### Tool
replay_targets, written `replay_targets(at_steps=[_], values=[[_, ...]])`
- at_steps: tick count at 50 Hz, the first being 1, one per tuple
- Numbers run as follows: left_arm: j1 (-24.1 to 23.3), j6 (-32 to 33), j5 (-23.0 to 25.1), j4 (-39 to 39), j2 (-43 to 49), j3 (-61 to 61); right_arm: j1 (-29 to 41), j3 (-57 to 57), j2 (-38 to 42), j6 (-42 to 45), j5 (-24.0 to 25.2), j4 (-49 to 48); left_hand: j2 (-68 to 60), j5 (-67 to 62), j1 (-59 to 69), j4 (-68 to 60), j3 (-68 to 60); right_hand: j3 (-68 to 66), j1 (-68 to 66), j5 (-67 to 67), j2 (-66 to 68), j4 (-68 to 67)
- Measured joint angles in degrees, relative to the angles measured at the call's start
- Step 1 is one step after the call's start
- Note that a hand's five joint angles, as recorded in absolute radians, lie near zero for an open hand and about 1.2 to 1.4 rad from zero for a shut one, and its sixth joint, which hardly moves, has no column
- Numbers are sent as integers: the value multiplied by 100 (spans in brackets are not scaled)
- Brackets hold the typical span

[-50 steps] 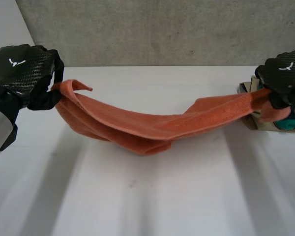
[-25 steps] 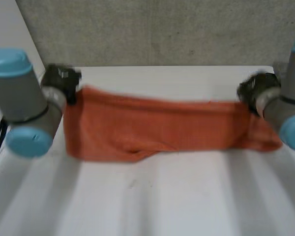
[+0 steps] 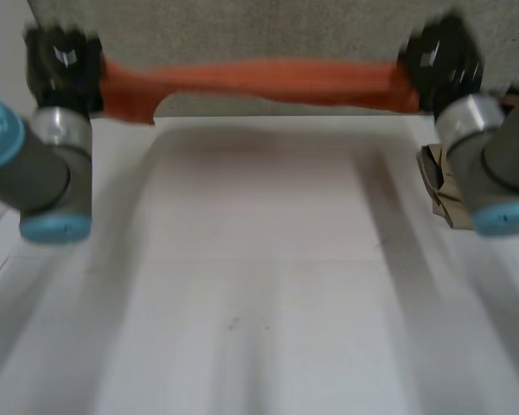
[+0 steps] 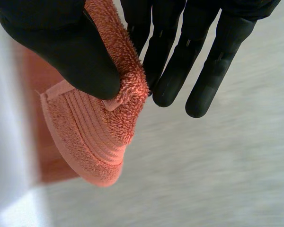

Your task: Fold the laundry.

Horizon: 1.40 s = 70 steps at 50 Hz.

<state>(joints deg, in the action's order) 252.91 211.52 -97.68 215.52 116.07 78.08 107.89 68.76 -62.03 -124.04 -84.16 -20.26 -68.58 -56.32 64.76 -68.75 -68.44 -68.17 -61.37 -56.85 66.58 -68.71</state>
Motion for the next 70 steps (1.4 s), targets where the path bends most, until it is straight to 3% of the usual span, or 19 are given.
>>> replay_targets(at_steps=[6, 11, 15, 17, 20, 23, 33, 38, 44, 52, 54, 57, 63, 70], values=[[-5, -37, 37, -47, -78, 1436, -50, 936, 133, -106, 108, 1312, 0, 0, 0, 0, 0, 0, 0, 0, 0, 0], [-40, -74, 48, -37, -24, 2069, -75, 1253, 548, -590, 146, 1749, -1, 0, 0, 0, 0, 0, 0, 0, 0, 0], [-55, -125, 42, -32, -12, 2224, -172, 1301, 758, -1292, 150, 1794, 0, 0, 0, 0, 0, 0, 7, 0, 0, 0], [-53, -148, 37, -32, -31, 2241, -246, 1312, 795, -1678, 149, 1790, 0, 0, 0, 0, -1, 719, 391, 657, -663, 739], [-51, -175, 31, -35, -114, 2246, -441, 1373, 786, -2636, 136, 1783, 0, 0, 0, 0, -1, 2559, 1978, 2478, -2510, 2609], [-52, -200, 30, -39, -219, 2258, -617, 1493, 704, -3334, 134, 1776, 0, 0, 0, 0, 0, 3200, 2489, 3138, -3007, 3280], [-72, -471, 30, -45, -406, 2313, -1009, 1917, 392, -4511, 240, 1735, -1, 0, 0, 0, 0, 3309, 2541, 3333, -3017, 3388], [-68, -546, 30, -50, -429, 2314, -1017, 1949, 415, -4585, 394, 1740, 0, 0, 0, 0, 0, 3296, 2538, 3263, -3016, 3372], [-53, -555, 30, -72, -473, 2316, -983, 1859, 596, -4528, 491, 1736, 0, 0, 0, 0, -1, 2089, 1461, 1962, -1906, 2145], [-57, -575, 30, -246, -634, 2325, -947, 1664, 846, -4461, 464, 1764, -1, 0, 0, 0, 0, 1795, 1242, 1679, -1650, 1842], [-60, -587, 30, -300, -701, 2332, -952, 1662, 850, -4459, 447, 1771, -1, 0, 0, 0, 0, 747, 319, 690, -540, 824], [-65, -619, 30, -425, -892, 2363, -973, 1691, 780, -4451, 414, 1774, -1, 0, 0, 0, 0, 124, -101, 54, 54, 84], [-58, -656, 30, -757, -1459, 2477, -996, 1882, 49, -4144, 356, 1805, -1, 0, 0, 0, 0, 92, -100, 49, 54, 30], [51, -555, 44, -1682, -2453, 2668, -1000, 2148, -1559, -2385, 280, 2586, 0, 0, 0, 0, 0, 92, -101, 45, 54, 21]])
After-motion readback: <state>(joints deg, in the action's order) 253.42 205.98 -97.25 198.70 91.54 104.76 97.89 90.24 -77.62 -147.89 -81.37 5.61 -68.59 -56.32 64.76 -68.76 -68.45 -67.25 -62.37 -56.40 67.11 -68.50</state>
